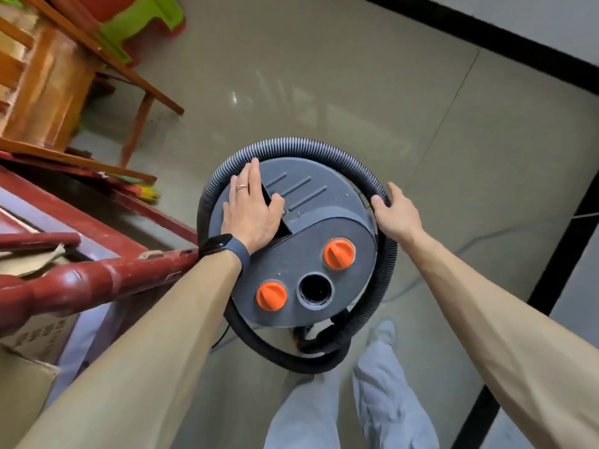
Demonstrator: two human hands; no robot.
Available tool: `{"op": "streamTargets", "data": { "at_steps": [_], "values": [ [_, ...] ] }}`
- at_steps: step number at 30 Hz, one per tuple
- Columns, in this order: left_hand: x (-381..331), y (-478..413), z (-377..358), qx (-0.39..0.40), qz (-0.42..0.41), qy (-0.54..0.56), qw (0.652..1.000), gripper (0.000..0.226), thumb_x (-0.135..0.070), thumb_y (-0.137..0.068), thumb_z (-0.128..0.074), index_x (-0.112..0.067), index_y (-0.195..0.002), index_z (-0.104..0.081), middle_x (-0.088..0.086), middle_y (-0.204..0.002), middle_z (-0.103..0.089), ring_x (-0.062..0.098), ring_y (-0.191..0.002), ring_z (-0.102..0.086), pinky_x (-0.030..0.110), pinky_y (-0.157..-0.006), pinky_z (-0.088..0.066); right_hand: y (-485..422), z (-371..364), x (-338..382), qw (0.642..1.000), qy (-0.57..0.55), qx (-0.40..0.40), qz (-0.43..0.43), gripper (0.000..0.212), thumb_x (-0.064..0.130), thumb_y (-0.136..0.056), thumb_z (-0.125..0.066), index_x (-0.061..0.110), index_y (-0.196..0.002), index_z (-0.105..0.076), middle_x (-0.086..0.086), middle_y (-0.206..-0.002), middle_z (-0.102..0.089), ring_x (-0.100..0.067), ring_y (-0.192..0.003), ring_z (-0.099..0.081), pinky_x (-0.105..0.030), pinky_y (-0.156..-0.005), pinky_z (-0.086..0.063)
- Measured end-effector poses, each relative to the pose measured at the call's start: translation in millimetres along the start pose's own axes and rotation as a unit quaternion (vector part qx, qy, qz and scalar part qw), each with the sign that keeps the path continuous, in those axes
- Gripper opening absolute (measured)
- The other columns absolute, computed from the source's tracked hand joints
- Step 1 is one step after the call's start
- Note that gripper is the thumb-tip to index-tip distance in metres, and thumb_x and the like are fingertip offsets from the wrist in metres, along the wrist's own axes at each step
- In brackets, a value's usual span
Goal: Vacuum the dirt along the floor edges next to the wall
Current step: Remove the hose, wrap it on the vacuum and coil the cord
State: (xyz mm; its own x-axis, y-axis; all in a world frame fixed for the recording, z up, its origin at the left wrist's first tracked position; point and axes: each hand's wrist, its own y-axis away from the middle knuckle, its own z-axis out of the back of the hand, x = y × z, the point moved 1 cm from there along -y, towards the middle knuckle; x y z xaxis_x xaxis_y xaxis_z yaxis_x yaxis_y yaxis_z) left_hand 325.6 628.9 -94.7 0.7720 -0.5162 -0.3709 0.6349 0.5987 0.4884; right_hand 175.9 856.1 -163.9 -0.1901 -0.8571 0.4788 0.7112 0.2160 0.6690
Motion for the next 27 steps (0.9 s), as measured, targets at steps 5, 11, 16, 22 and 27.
{"op": "streamTargets", "data": {
  "at_steps": [5, 11, 16, 22, 27],
  "values": [
    [-2.6, 2.0, 2.7, 0.004, 0.007, -0.014, 1.0, 0.073, -0.041, -0.099, -0.04, -0.027, -0.158, 0.002, -0.002, -0.166, -0.003, 0.025, -0.153, 0.0, 0.057, -0.12, -0.013, 28.8, -13.1, 46.3, 0.997, -0.052, 0.01, 0.058, 0.068, 0.045, -0.104, -0.051, 0.017, -0.163, -0.029, -0.008, -0.17, -0.026, -0.023, -0.157, -0.022, -0.036, -0.127, -0.016],
    [-7.6, 5.9, 5.0, -0.013, 0.019, -0.055, 0.998, 0.07, -0.048, -0.101, -0.034, -0.029, -0.159, 0.0, -0.001, -0.167, -0.002, 0.022, -0.153, -0.004, 0.055, -0.121, -0.01, 45.2, -19.7, 39.8, 0.999, -0.032, -0.005, 0.037, 0.061, 0.059, -0.097, -0.03, 0.021, -0.133, -0.061, -0.003, -0.151, -0.051, -0.026, -0.143, -0.043, -0.045, -0.118, -0.034],
    [-17.2, 56.9, -3.5, 0.004, 0.006, -0.047, 0.999, 0.064, -0.057, -0.102, -0.025, -0.035, -0.158, -0.003, -0.002, -0.167, 0.004, 0.023, -0.153, -0.002, 0.054, -0.121, -0.006, 70.0, -5.0, 47.5, 0.992, 0.019, -0.044, 0.12, 0.048, 0.042, -0.105, -0.03, 0.023, -0.139, -0.058, -0.002, -0.145, -0.059, -0.031, -0.136, -0.049, -0.046, -0.113, -0.04],
    [5.2, 172.7, -2.1, -0.052, 0.018, 0.026, 0.998, 0.062, -0.039, -0.099, -0.046, -0.029, -0.156, -0.024, 0.002, -0.164, -0.02, 0.021, -0.151, -0.014, 0.047, -0.121, -0.017, 186.8, -11.1, 55.4, 0.953, 0.04, 0.038, 0.296, 0.051, 0.042, -0.099, -0.048, 0.022, -0.146, -0.057, -0.003, -0.14, -0.065, -0.029, -0.135, -0.053, -0.047, -0.119, -0.037],
    [53.6, 271.5, 9.6, -0.117, 0.128, 0.165, 0.971, 0.061, -0.029, -0.096, -0.053, -0.025, -0.154, -0.032, 0.0, -0.159, -0.032, 0.02, -0.146, -0.029, 0.036, -0.119, -0.025, 282.1, -36.6, 58.7, 0.908, 0.081, 0.107, 0.397, 0.037, 0.018, -0.098, -0.067, 0.02, -0.135, -0.067, 0.004, -0.137, -0.067, -0.022, -0.138, -0.05, -0.025, -0.117, -0.03]
  ]
}}
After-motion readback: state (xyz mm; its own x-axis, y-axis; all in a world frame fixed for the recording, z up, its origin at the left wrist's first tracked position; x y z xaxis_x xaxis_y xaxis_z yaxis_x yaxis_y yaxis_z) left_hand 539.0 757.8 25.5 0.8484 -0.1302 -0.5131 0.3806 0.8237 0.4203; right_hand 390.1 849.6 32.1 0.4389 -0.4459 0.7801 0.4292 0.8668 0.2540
